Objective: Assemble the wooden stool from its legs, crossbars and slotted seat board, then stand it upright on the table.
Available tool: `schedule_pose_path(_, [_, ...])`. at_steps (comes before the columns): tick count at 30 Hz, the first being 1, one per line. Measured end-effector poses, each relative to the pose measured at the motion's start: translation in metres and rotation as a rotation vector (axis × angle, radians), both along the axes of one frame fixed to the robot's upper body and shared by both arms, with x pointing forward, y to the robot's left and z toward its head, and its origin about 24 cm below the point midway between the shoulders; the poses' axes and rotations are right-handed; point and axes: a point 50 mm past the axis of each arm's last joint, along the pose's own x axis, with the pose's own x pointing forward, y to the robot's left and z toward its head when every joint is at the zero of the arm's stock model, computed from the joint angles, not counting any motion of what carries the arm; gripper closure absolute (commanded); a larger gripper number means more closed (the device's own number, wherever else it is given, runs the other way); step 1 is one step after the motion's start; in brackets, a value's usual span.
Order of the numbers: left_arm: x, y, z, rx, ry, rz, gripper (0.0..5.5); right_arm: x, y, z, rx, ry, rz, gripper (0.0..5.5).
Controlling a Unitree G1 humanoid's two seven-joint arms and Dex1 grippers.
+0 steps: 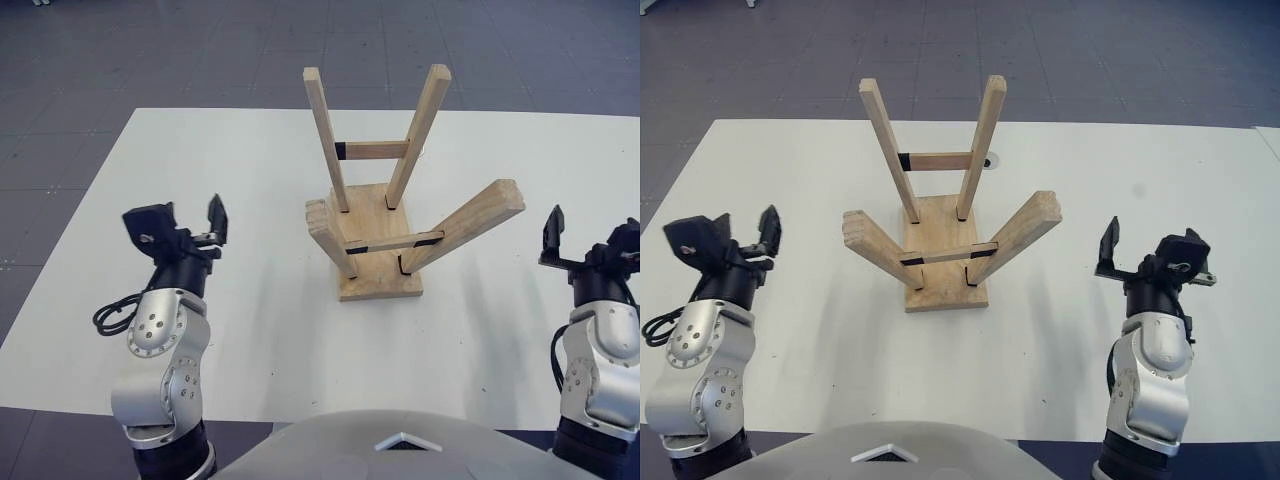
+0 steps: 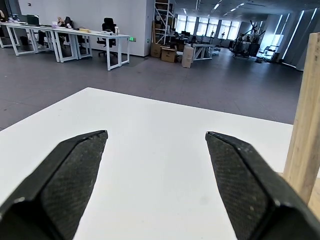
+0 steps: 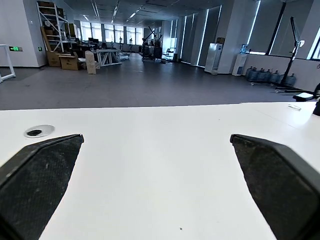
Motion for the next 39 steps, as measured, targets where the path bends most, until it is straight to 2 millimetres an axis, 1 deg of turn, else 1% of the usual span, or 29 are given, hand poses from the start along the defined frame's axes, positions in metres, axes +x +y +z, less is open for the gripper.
schedule_pose_path(2, [-0.002,-0.035,0.003,-0.042,0.005,-0.158,1.83,0.001,0.04,0.011,0.075,-0.045,0.218,0.02])
schedule_pose_path(3, [-0.003,-0.047,0.003,-0.054,0.02,-0.218,1.83,-0.001,0.05,0.014,0.088,-0.049,0.272,0.02])
schedule_pose_path(4, [-0.006,-0.064,0.003,-0.071,0.035,-0.293,1.83,-0.004,0.062,0.014,0.101,-0.038,0.332,0.02])
schedule_pose_path(5, [-0.01,-0.077,0.005,-0.071,0.041,-0.33,1.83,-0.008,0.071,0.011,0.111,-0.015,0.357,0.02])
schedule_pose_path(7, [-0.013,-0.083,0.009,-0.042,0.04,-0.316,1.83,-0.013,0.072,0.005,0.1,0.025,0.334,0.02])
schedule_pose_path(11, [-0.016,-0.088,0.011,-0.033,0.048,-0.321,1.83,-0.014,0.072,0.002,0.077,0.045,0.312,0.02])
schedule_pose_path(17, [-0.016,-0.086,0.01,-0.063,0.056,-0.319,1.83,-0.013,0.07,0.003,0.048,0.053,0.315,0.02])
schedule_pose_path(19, [-0.012,-0.083,0.005,-0.091,0.073,-0.342,1.83,-0.011,0.065,0.008,0.049,0.036,0.326,0.02])
schedule_pose_path(20, [-0.01,-0.079,0.001,-0.093,0.088,-0.336,1.83,-0.009,0.062,0.015,0.045,0.001,0.332,0.02])
schedule_pose_path(22, [-0.004,-0.061,-0.007,-0.08,0.105,-0.268,1.83,-0.005,0.055,0.043,-0.002,-0.112,0.327,0.02])
schedule_pose_path(23, [-0.002,-0.053,-0.008,-0.073,0.109,-0.238,1.83,-0.005,0.052,0.051,-0.011,-0.145,0.324,0.02])
schedule_pose_path(25, [0.002,-0.04,-0.012,-0.061,0.107,-0.19,1.83,-0.003,0.046,0.077,-0.029,-0.238,0.307,0.02])
schedule_pose_path(27, [0.006,-0.032,-0.014,-0.057,0.104,-0.16,1.83,-0.004,0.046,0.101,-0.032,-0.327,0.318,0.02])
schedule_pose_path(29, [0.008,-0.027,-0.02,-0.055,0.117,-0.138,1.83,-0.003,0.047,0.121,-0.026,-0.39,0.341,0.02])
schedule_pose_path(31, [0.01,-0.024,-0.027,-0.059,0.13,-0.13,1.83,-0.001,0.052,0.14,0.037,-0.452,0.406,0.02])
schedule_pose_path(32, [0.011,-0.024,-0.03,-0.059,0.136,-0.131,1.83,0.0,0.059,0.149,0.079,-0.474,0.468,0.02])
schedule_pose_path(35, [0.012,-0.027,-0.035,-0.062,0.145,-0.142,1.83,0.0,0.071,0.165,0.184,-0.485,0.615,0.02])
schedule_pose_path(38, [0.013,-0.03,-0.039,-0.07,0.152,-0.155,1.83,0.002,0.073,0.177,0.23,-0.462,0.659,0.02])
schedule_pose_path(39, [0.013,-0.031,-0.039,-0.068,0.152,-0.155,1.83,0.003,0.071,0.186,0.225,-0.487,0.651,0.02])
